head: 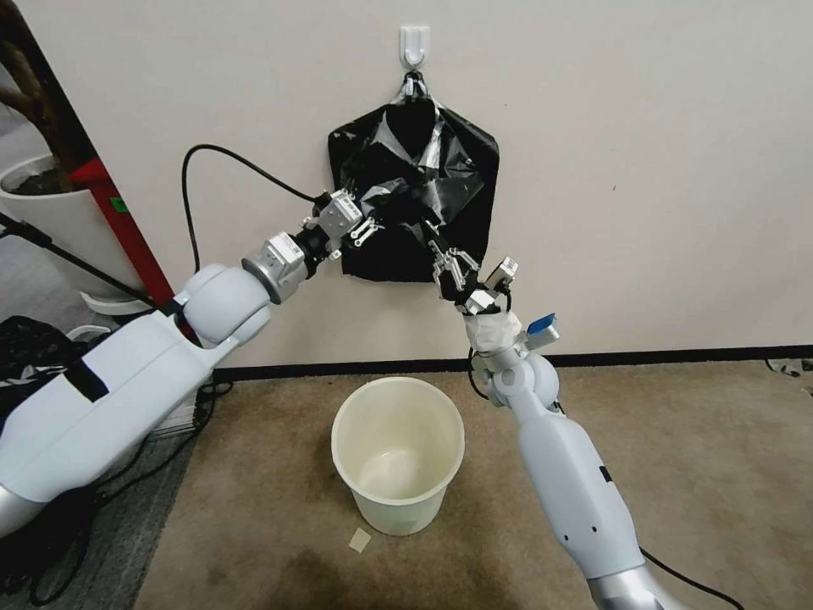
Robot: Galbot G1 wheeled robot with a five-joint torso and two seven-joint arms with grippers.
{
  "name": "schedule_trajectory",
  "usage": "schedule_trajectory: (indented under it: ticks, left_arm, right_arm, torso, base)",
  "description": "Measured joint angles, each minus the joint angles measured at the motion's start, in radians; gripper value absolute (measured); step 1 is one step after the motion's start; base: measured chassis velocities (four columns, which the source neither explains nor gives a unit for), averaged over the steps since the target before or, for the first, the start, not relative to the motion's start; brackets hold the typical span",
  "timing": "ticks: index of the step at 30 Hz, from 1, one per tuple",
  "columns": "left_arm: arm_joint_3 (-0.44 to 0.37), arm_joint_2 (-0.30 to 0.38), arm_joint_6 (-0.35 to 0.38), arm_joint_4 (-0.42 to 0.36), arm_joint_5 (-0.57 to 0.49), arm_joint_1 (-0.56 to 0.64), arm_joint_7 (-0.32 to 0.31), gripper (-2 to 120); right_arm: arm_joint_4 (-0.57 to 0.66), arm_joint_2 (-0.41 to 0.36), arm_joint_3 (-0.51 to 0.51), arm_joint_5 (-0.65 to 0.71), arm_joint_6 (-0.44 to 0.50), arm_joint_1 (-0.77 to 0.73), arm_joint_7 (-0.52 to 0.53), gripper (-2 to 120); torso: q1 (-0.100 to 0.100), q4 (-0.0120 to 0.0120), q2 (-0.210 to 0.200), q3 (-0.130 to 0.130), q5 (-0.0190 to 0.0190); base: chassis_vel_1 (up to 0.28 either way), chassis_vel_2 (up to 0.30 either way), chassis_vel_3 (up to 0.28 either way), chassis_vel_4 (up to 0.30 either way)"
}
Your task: Place a trash bag onto the trash bin.
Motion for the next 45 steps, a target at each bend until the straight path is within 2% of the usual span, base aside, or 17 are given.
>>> schedule_trajectory:
  ticks: [1,3,4,7,12,15,16,18,20,21,23,25,26,29,31,34,45]
  left_arm:
    - [-0.001,-0.002,-0.005,0.000,-0.005,0.002,-0.002,11]
    - [-0.017,-0.021,-0.048,-0.003,-0.050,0.022,-0.022,0]
    - [-0.034,-0.038,-0.085,-0.005,-0.086,0.057,-0.042,0]
    - [-0.048,-0.055,-0.119,-0.002,-0.107,0.090,-0.060,0]
    - [-0.071,-0.085,-0.155,0.012,-0.152,0.144,-0.070,0]
    - [-0.075,-0.105,-0.168,0.025,-0.173,0.171,-0.069,0]
    - [-0.075,-0.105,-0.168,0.025,-0.173,0.171,-0.069,0]
    - [-0.073,-0.119,-0.178,0.035,-0.175,0.176,-0.064,0]
    - [-0.071,-0.124,-0.179,0.034,-0.175,0.176,-0.063,0]
    - [-0.071,-0.124,-0.179,0.034,-0.175,0.176,-0.063,0]
    - [-0.068,-0.125,-0.179,0.024,-0.175,0.173,-0.061,0]
    - [-0.068,-0.125,-0.179,0.015,-0.175,0.172,-0.059,0]
    - [-0.068,-0.125,-0.179,0.015,-0.175,0.172,-0.059,0]
    - [-0.068,-0.127,-0.177,0.006,-0.175,0.175,-0.058,0]
    - [-0.068,-0.128,-0.177,0.005,-0.175,0.175,-0.058,0]
    - [-0.069,-0.132,-0.175,0.005,-0.173,0.175,-0.057,0]
    - [-0.099,-0.123,-0.173,-0.011,-0.172,0.199,-0.055,0]
  right_arm:
    - [0.007,-0.002,-0.004,-0.004,0.002,-0.005,0.012,0]
    - [0.086,-0.028,-0.036,-0.079,0.008,-0.061,0.152,0]
    - [0.182,-0.058,-0.037,-0.231,0.017,-0.145,0.273,12]
    - [0.282,-0.089,0.000,-0.300,0.024,-0.207,0.301,24]
    - [0.468,-0.165,0.058,-0.283,-0.037,-0.228,0.368,39]
    - [0.571,-0.288,0.054,-0.296,-0.222,-0.149,0.580,52]
    - [0.571,-0.288,0.054,-0.296,-0.222,-0.149,0.580,52]
    - [0.578,-0.435,-0.004,-0.298,-0.348,-0.032,0.712,62]
    - [0.557,-0.531,-0.058,-0.295,-0.439,0.063,0.742,71]
    - [0.557,-0.531,-0.058,-0.295,-0.439,0.063,0.742,71]
    - [0.507,-0.633,-0.159,-0.294,-0.575,0.223,0.741,82]
    - [0.451,-0.675,-0.227,-0.320,-0.675,0.354,0.681,91]
    - [0.451,-0.675,-0.227,-0.320,-0.675,0.354,0.681,91]
    - [0.356,-0.692,-0.327,-0.437,-0.754,0.510,0.499,99]
    - [0.341,-0.688,-0.346,-0.459,-0.762,0.533,0.467,100]
    - [0.304,-0.645,-0.386,-0.537,-0.803,0.608,0.327,100]
    - [0.162,-0.524,-0.450,-0.834,-0.815,0.744,0.192,100]
  torso:
    - [0.000,0.0000,0.000,0.000,0.0000]
    - [0.000,-0.0002,0.000,0.000,0.0001]
    - [0.000,-0.0002,0.000,0.000,0.0002]
    - [0.000,-0.0004,0.000,0.000,0.0003]
    - [0.000,-0.0006,0.000,0.000,0.0002]
    - [0.000,-0.0003,0.000,0.000,0.0001]
    - [0.000,-0.0003,0.000,0.000,0.0001]
    - [0.000,-0.0002,0.000,0.000,0.0004]
    - [0.000,-0.0003,0.000,0.000,0.0001]
    - [0.000,-0.0003,0.000,0.000,0.0001]
    - [0.000,-0.0004,0.000,0.000,0.0004]
    - [0.000,0.0000,0.000,0.000,-0.0001]
    - [0.000,0.0000,0.000,0.000,-0.0001]
    - [0.000,-0.0002,0.000,0.000,0.0001]
    - [0.000,-0.0002,0.000,0.000,0.0000]
    - [0.000,-0.0002,0.000,0.000,0.0001]
    - [0.000,0.0001,0.000,0.000,-0.0003]
  base:
    - [0.000,0.000,0.000,0.000]
    - [0.000,0.000,0.000,0.000]
    - [0.000,0.000,0.000,0.000]
    - [0.000,0.000,0.000,0.000]
    - [0.000,0.000,0.000,0.000]
    - [0.000,0.000,0.000,0.000]
    - [0.000,0.000,0.000,0.000]
    - [0.000,0.000,0.000,0.000]
    - [0.000,0.000,0.000,0.000]
    - [0.000,0.000,0.000,0.000]
    - [0.000,0.000,0.000,0.000]
    - [0.000,0.000,0.000,0.000]
    - [0.000,0.000,0.000,0.000]
    - [0.000,0.000,0.000,0.000]
    - [0.000,0.000,0.000,0.000]
    - [0.000,0.000,0.000,0.000]
    - [0.000,0.000,0.000,0.000]
